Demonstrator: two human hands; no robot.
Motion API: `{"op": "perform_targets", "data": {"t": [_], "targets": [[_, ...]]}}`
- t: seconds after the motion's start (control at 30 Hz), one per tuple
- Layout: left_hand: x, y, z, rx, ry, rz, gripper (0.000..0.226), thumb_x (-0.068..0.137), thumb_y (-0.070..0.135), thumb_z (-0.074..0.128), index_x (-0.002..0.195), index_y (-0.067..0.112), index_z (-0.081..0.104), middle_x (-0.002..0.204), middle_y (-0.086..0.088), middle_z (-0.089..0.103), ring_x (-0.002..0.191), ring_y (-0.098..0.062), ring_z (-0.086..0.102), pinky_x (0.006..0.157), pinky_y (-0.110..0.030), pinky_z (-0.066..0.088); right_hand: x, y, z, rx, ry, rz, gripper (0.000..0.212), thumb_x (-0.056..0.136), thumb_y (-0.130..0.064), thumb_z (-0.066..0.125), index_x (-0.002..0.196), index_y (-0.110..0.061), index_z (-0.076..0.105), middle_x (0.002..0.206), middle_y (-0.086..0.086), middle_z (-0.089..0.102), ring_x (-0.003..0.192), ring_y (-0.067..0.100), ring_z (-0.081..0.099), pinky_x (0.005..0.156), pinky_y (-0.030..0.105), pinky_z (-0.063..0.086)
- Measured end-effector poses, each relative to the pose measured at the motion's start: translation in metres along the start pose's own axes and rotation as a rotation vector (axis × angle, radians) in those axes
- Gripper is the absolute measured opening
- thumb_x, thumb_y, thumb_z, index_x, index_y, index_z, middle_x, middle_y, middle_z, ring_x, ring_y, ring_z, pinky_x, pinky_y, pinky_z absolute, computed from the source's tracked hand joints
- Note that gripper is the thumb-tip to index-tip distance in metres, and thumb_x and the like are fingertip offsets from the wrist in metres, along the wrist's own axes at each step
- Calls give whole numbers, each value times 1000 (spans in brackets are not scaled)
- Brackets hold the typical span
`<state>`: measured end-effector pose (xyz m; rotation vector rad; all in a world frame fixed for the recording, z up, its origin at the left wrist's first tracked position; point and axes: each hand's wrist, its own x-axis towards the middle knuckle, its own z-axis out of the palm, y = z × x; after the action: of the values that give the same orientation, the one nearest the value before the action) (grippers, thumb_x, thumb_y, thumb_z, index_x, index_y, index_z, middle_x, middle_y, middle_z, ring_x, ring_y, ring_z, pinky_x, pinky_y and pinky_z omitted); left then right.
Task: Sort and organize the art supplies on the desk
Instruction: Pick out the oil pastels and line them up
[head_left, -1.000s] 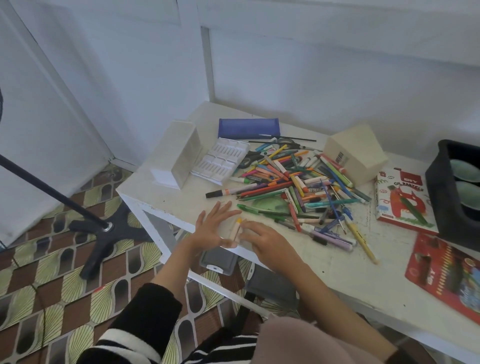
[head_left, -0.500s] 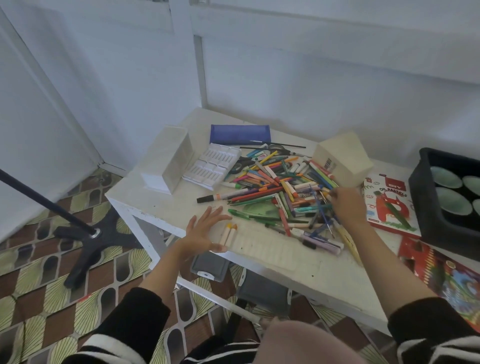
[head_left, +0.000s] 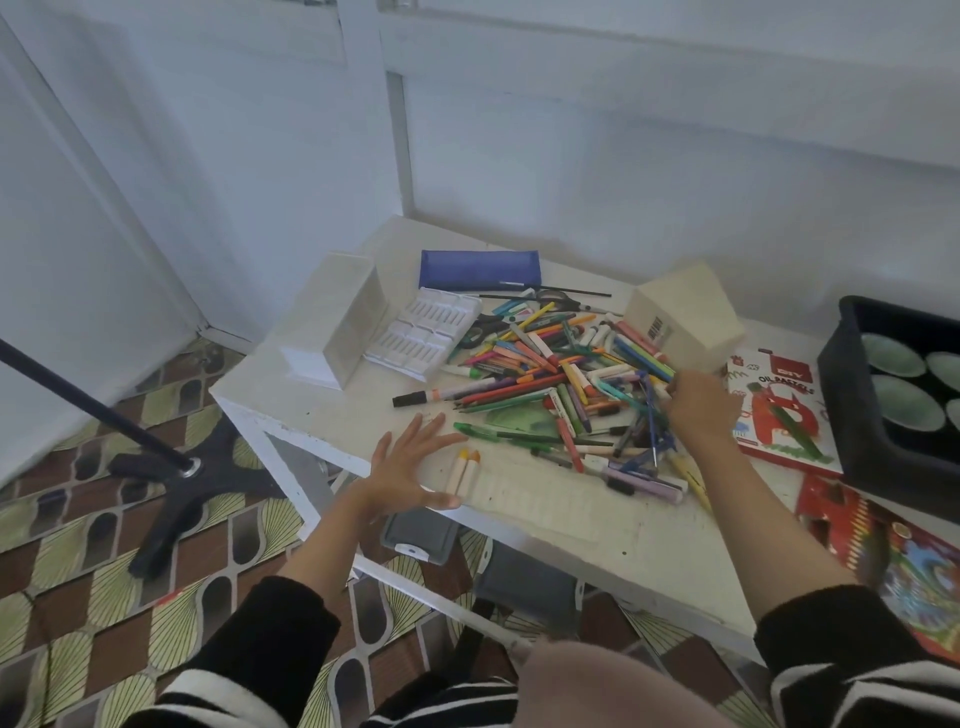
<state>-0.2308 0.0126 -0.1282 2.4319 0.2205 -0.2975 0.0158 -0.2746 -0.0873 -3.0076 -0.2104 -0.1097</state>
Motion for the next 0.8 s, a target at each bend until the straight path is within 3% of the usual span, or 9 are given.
{"op": "perform_targets", "data": {"t": [0.07, 0.17, 0.33, 0.43, 0.6, 0.7, 0.8], "targets": [[0, -1, 0, 1, -1, 4, 88, 52, 83, 51, 131, 61, 19, 155, 23, -6, 134, 7, -23, 111, -39, -19, -1, 5, -2, 176, 53, -24, 18, 84, -25, 67, 96, -11, 68, 91, 11, 65, 89, 30, 59, 82, 43, 48], [0, -2, 1, 0, 5, 17, 96, 45, 91, 49, 131, 61, 17, 154, 25, -7, 135, 7, -23, 111, -39, -20, -17, 0, -16, 549, 102, -51, 22, 79, -12, 72, 100, -6, 70, 96, 12, 66, 83, 25, 59, 74, 34, 49], [1, -3, 2, -15, 15, 31, 99, 41, 99, 40, 130, 63, 16, 148, 30, -8, 136, 6, -22, 111, -38, -20, -58, -25, -40, 1109, 40, 60, 20, 76, -4, 75, 95, -7, 68, 87, -2, 64, 75, 5, 61, 61, 11, 50], [0, -1, 2, -6, 19, 22, 96, 44, 96, 43, 130, 63, 16, 148, 30, -8, 140, 2, -20, 111, -39, -19, -83, -44, -39, 1292, -64, 54, 23, 74, 0, 75, 92, -13, 68, 85, -4, 68, 73, 1, 66, 60, 8, 50], [0, -2, 2, -19, 33, 22, 102, 41, 100, 39, 132, 61, 18, 151, 27, -6, 138, 4, -21, 112, -40, -18, -128, -79, -21, 1227, -292, -213, 23, 79, 0, 69, 93, -17, 71, 85, -1, 70, 68, 0, 64, 63, 12, 51], [0, 0, 2, -17, 30, 15, 104, 40, 100, 40, 134, 60, 19, 154, 25, -4, 139, 2, -20, 112, -42, -18, -143, -93, -6, 1060, -186, -545, 22, 76, 2, 73, 92, -14, 74, 80, -6, 68, 73, 1, 62, 67, 11, 49], [-2, 1, 1, -14, 27, 12, 104, 39, 100, 39, 133, 60, 18, 154, 26, -5, 140, 2, -21, 112, -42, -18, -152, -101, 8, 936, -72, -796, 20, 74, 5, 73, 89, -7, 73, 85, 4, 68, 77, 5, 60, 69, 15, 50]]}}
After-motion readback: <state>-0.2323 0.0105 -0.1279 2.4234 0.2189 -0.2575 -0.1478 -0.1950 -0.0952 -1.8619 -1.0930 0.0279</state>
